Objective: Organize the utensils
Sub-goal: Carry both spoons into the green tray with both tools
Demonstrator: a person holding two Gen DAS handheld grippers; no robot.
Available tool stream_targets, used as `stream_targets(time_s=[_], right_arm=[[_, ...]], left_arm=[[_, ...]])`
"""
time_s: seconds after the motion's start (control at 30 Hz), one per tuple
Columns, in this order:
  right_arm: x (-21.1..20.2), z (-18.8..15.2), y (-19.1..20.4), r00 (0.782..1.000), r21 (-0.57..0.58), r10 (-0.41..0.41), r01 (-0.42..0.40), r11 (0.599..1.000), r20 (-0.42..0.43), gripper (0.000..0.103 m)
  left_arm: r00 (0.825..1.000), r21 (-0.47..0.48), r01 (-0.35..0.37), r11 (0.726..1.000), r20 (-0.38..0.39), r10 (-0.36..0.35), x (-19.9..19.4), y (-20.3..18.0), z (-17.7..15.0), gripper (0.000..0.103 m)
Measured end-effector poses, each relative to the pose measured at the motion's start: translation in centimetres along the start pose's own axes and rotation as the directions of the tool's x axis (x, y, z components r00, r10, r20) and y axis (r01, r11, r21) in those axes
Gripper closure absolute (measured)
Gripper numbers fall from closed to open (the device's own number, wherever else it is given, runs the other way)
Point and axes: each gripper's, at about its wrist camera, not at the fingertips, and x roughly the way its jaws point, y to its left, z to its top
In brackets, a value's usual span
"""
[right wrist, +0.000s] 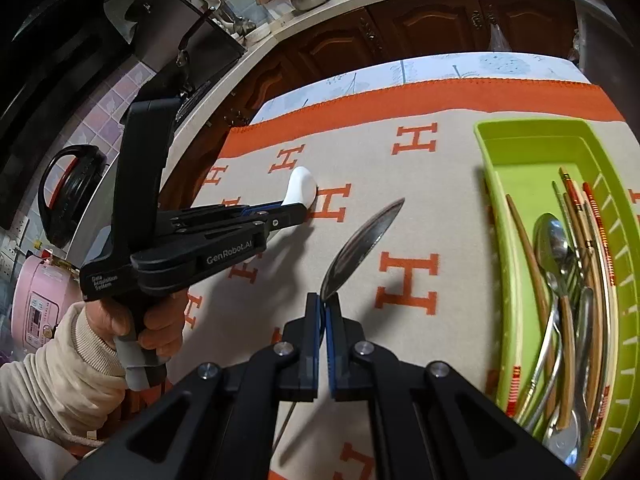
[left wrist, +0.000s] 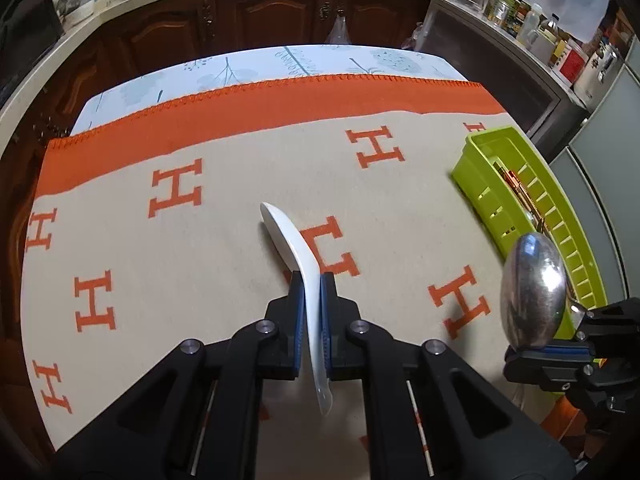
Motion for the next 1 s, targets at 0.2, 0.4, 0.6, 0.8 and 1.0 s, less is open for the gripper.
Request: stream_targets(time_s=[0.2,0.4,0.6,0.8,1.0], right_arm=[[-3.3,-0.1,-0.5,0.998,0.028,0.0,-0.002,1.0,0.069,0.101],[-8.5,0.3,-1.9,0.989,0.045,-0.039,0.033,0.998,0.142,0.101],[-13.4,1.6,-3.0,0.973,-0.027,-0.173,0.179,0.983,0.151,0.101],[-13.4,2.6,-5.9,0.947,-0.162,-0.318,0.322,0.933,0.052,0.101],[-9.3,2.3,-8.2,0.914,-0.288,-0.405,0.379,0.879,-0.034,0.1]], left_arm=[[0.999,-0.007,0.031,1.0,0.029,-0.03,-2.4,-1.1,0.0,0.098],[0.99,0.025,0.091,0.996,0.109,-0.093,-7.5,-4.9,0.1,0.098],[0.971,0.053,0.144,0.988,0.185,-0.151,-11.3,-10.7,0.4,0.098],[0.963,0.087,0.198,0.976,0.17,-0.21,-11.4,-16.7,0.2,0.098],[0.97,0.123,0.192,0.974,0.13,-0.207,-9.8,-20.4,-0.8,0.098]])
